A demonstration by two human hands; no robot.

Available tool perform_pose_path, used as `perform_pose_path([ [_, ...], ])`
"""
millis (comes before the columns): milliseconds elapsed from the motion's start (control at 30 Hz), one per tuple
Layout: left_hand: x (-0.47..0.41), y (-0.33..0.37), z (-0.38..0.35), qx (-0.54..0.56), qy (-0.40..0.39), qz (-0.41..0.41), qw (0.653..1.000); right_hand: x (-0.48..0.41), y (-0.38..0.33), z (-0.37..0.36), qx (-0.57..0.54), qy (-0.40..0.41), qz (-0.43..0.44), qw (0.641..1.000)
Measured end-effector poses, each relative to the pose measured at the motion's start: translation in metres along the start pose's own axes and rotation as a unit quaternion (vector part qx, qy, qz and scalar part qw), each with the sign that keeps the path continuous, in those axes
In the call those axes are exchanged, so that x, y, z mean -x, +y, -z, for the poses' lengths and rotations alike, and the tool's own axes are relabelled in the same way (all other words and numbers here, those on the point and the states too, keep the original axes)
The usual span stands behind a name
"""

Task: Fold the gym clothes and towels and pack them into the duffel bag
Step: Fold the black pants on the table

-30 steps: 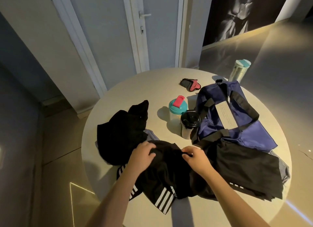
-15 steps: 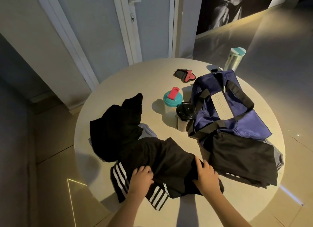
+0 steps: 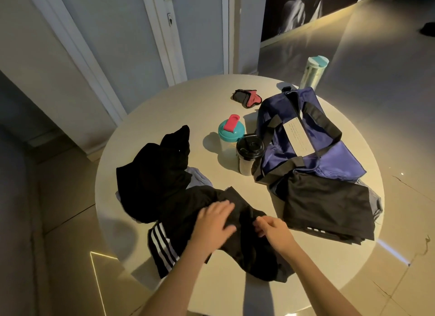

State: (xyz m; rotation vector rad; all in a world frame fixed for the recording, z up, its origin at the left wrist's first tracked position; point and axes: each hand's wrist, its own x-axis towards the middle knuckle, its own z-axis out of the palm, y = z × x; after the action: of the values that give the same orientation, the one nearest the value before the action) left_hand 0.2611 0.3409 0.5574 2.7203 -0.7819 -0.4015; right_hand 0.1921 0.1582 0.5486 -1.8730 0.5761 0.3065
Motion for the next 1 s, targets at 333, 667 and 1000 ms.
perform_pose_path([
  [333, 0.038, -0.013, -0.058, -0.176, -0.115, 0.057, 0.976, 0.012, 0.045, -0.016, 0.319, 0.004, -0.046, 0.947],
  [667, 0.041, -0.026, -0.028, -0.116, 0.016, 0.064, 0.991, -0.015, 0.010, 0.000, 0.310, 0.020, -0.030, 0.950],
  [1000, 0.010, -0.076, -0.002, -0.130, -0.020, 0.147, 0.980, -0.078, -0.029, -0.041, 0.363, -0.074, 0.069, 0.926],
])
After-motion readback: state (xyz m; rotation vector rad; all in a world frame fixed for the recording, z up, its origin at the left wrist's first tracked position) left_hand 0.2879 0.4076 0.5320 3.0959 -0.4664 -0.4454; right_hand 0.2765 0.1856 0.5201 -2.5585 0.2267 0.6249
